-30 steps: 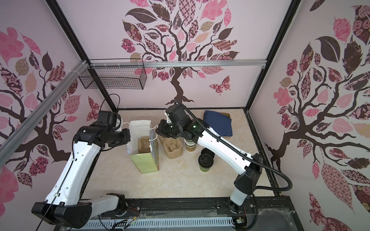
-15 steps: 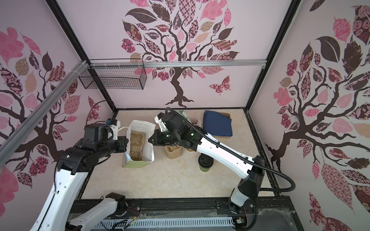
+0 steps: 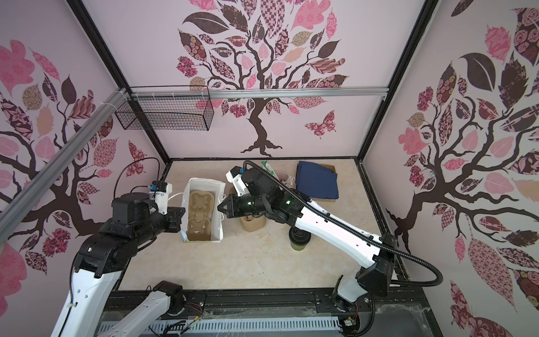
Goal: Pack a coffee takeout order
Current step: Shake the takeout bag at the center of the table.
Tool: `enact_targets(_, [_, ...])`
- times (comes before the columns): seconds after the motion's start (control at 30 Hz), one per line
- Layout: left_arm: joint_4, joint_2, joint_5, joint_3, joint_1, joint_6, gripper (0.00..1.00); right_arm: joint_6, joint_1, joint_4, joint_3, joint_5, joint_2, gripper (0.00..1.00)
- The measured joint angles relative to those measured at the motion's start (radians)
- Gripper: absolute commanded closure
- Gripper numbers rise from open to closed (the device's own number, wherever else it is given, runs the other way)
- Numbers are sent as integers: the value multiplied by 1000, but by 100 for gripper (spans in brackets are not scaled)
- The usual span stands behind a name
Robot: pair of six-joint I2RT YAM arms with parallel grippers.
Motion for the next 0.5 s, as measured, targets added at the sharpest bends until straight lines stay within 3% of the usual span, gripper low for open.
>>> enact_targets(0.3, [-125, 84, 114, 80, 0, -116, 100, -6, 13, -78, 0, -28, -47, 97])
enact_targets(0.37, [-139, 80, 132, 78, 0, -147, 100, -8, 14, -114, 0, -21, -50, 87])
enact_targets(0.5, [-127, 45, 145, 51, 0, -202, 100, -21, 15, -193, 8, 30, -50, 54])
